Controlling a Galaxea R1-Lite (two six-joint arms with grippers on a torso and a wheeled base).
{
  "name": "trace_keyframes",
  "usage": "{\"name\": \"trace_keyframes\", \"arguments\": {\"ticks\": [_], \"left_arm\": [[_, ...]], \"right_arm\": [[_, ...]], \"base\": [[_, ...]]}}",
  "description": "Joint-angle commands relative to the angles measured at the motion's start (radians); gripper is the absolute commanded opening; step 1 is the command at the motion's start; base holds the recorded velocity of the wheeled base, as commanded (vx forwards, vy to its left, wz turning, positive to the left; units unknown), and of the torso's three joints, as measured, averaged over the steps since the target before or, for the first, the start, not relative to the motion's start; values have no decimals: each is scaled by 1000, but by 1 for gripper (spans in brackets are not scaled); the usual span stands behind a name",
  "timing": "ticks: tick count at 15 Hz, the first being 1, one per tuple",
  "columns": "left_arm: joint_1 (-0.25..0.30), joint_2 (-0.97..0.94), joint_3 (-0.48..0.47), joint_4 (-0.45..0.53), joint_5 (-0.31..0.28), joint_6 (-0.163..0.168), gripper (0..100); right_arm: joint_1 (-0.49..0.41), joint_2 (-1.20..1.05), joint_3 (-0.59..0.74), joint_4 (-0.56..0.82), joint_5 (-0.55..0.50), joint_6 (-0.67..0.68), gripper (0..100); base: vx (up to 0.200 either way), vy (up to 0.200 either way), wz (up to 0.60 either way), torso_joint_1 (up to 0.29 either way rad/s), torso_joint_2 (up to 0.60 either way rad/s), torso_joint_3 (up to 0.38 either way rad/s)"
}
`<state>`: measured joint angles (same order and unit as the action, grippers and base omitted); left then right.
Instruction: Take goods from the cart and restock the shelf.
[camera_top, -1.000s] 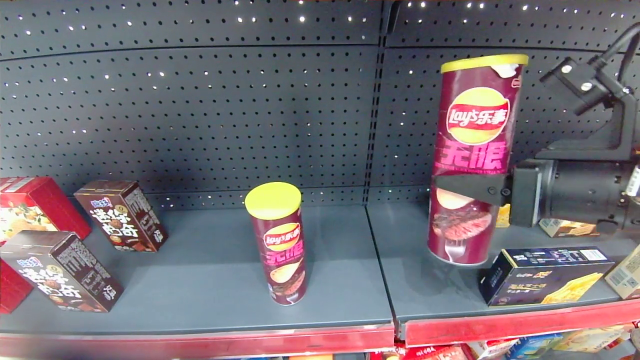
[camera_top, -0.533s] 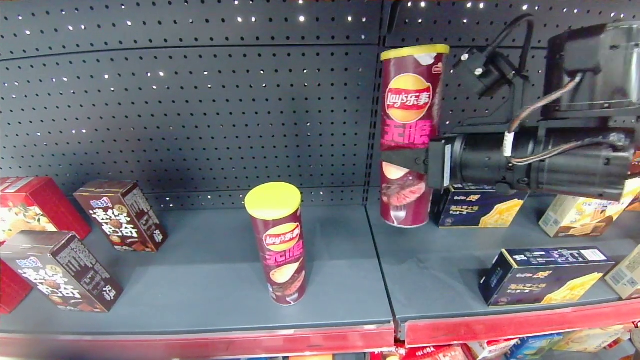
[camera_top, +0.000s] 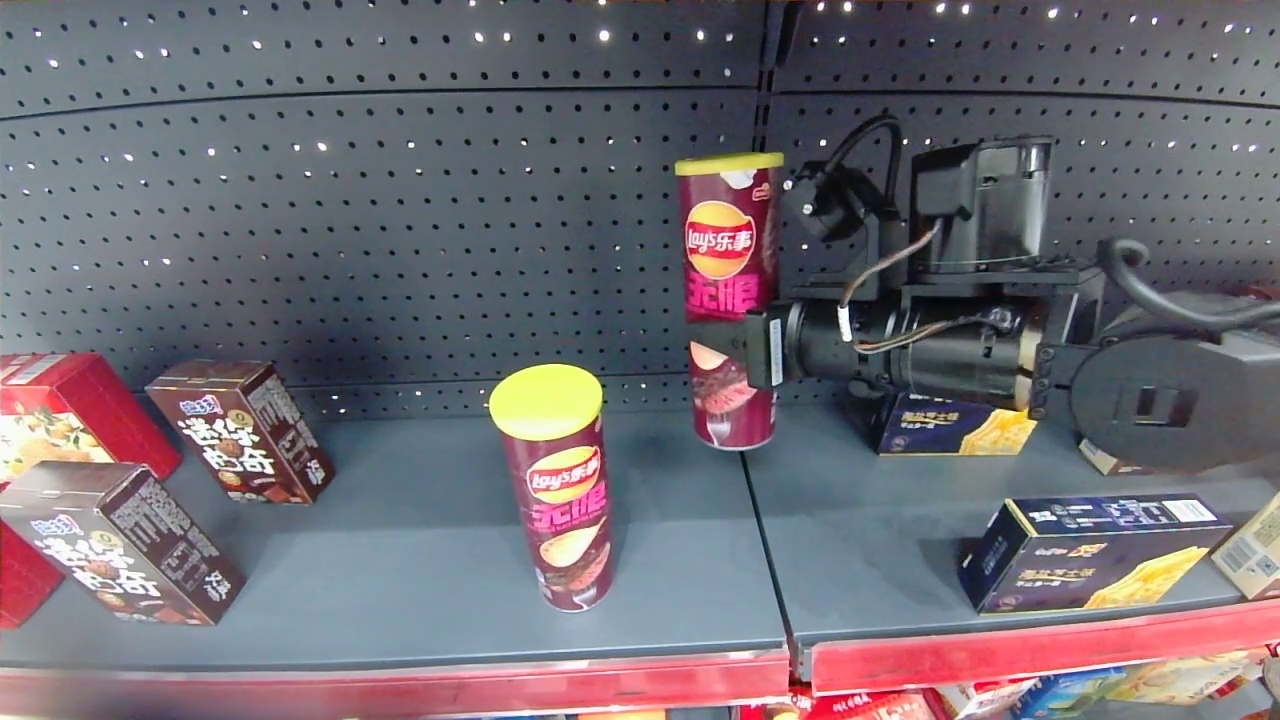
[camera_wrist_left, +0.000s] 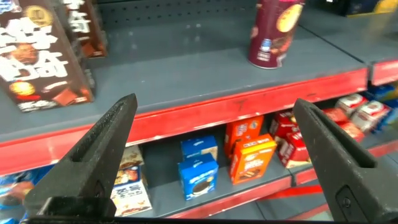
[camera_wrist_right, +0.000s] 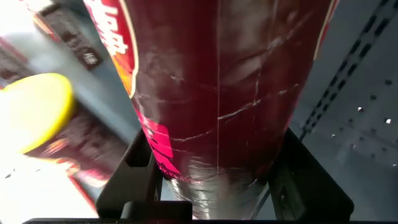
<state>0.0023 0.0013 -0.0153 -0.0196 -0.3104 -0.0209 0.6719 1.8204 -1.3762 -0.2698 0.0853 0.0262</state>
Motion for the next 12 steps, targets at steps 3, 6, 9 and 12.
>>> {"name": "trace_keyframes", "arguments": {"ticks": [3,6,9,12], "left_arm": [[1,2,0,0,-9,6,100],[1,2,0,0,-10,24,100],[1,3,0,0,-10,22,100],[1,3,0,0,-10,22,100]], "right_arm": [[-8,114,-69,-34,4,-25,0],[-9,158,-116,-46,7,-25,0],[-2,207,-175,-63,7,-23,0],[3,235,-198,-66,8,-23,0]], "base": [[0,0,0,0,0,0],[0,0,0,0,0,0],[0,0,0,0,0,0],[0,0,0,0,0,0]]}}
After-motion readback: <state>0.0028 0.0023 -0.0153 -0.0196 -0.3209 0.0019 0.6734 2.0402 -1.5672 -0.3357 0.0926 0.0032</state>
